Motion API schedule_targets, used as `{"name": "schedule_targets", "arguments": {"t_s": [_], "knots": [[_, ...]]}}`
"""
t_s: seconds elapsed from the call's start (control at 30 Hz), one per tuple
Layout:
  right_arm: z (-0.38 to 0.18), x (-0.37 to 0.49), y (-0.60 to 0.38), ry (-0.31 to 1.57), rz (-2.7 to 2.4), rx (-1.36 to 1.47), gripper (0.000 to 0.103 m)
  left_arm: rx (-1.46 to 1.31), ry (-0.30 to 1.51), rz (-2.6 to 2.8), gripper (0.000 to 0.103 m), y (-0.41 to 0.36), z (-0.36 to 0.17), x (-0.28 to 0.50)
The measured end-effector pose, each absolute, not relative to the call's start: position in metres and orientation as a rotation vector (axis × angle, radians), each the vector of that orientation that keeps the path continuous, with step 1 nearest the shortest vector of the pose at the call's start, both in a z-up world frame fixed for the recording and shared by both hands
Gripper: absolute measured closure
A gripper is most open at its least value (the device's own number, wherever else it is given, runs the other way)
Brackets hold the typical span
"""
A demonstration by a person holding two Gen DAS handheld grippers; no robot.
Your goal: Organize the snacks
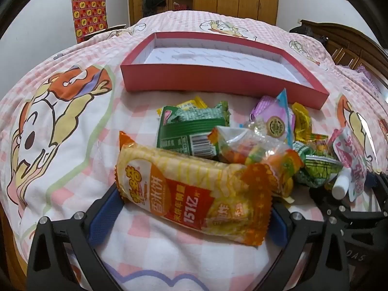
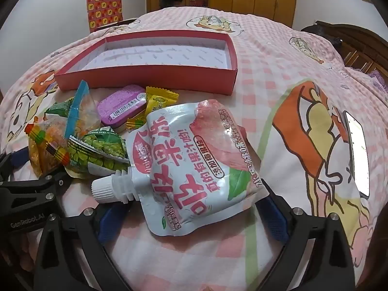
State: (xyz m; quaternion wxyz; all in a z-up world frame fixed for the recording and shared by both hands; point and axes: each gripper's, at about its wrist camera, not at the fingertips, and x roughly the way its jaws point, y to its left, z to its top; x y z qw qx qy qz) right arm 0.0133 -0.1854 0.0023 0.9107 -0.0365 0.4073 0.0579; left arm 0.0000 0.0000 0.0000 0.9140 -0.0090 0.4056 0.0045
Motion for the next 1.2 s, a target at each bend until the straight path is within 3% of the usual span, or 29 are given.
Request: {"name": "schedule_targets", "arguments": {"t_s": [1.2], "knots": [[0.0018,0.0131,-0.1840,0.836,0.113,-0.084,0.003,-0.016,0.831,0.012,0.000,-0.0002,0.0002,-0.0001]]}}
